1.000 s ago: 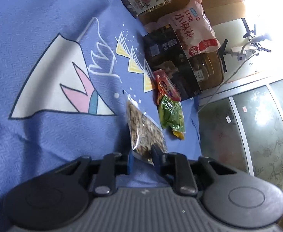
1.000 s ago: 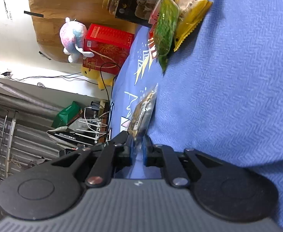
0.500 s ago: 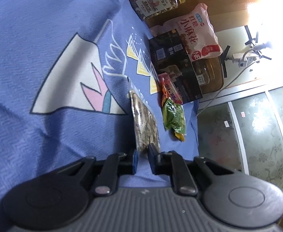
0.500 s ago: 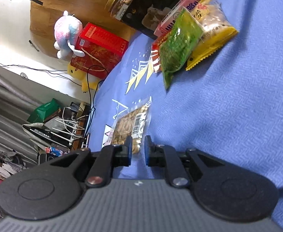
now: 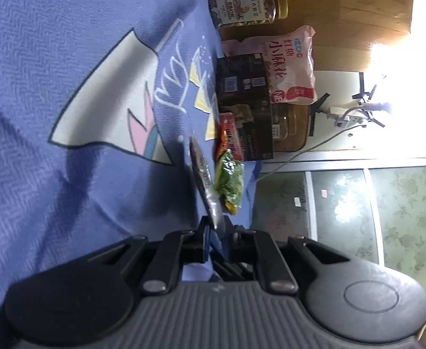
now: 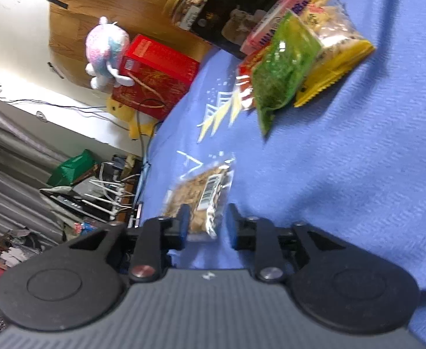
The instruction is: Organize snacks
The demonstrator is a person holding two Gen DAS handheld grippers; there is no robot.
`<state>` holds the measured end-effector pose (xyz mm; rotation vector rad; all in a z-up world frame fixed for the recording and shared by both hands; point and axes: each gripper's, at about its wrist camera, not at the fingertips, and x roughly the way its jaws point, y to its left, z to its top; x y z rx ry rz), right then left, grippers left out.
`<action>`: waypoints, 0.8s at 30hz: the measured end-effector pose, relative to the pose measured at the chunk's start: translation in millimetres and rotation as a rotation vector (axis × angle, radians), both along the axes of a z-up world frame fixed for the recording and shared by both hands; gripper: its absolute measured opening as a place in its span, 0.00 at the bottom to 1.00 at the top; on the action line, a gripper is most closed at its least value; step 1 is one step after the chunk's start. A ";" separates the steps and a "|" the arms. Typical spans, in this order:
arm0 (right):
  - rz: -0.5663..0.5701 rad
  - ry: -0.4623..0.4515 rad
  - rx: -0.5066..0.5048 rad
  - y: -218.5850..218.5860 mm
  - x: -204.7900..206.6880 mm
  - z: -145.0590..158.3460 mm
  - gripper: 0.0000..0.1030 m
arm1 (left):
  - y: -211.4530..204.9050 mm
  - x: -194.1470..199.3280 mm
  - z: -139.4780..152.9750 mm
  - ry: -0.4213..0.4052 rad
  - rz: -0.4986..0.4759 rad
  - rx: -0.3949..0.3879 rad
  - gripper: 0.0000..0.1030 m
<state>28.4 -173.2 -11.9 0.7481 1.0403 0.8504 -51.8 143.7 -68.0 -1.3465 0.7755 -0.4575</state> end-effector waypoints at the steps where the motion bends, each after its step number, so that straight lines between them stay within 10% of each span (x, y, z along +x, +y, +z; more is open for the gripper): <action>1: 0.005 -0.005 0.006 1.0 -0.7 1.4 0.40 | 0.1 -0.1 1.3 -0.005 -0.001 -0.002 0.08; 10: 0.008 0.039 0.040 10.6 11.2 1.2 0.39 | -10.2 2.9 7.5 -0.019 -0.031 0.026 0.09; 12: 0.016 0.015 -0.008 15.3 11.4 2.5 0.22 | -11.4 1.6 11.8 0.000 -0.022 0.111 0.13; 17: 0.027 -0.034 -0.048 12.5 3.7 -0.9 0.15 | -5.2 0.7 20.2 -0.003 0.006 0.209 0.39; 24: -0.008 0.017 0.017 -11.7 3.6 -9.4 0.12 | -21.4 19.4 27.8 -0.003 -0.020 0.312 0.27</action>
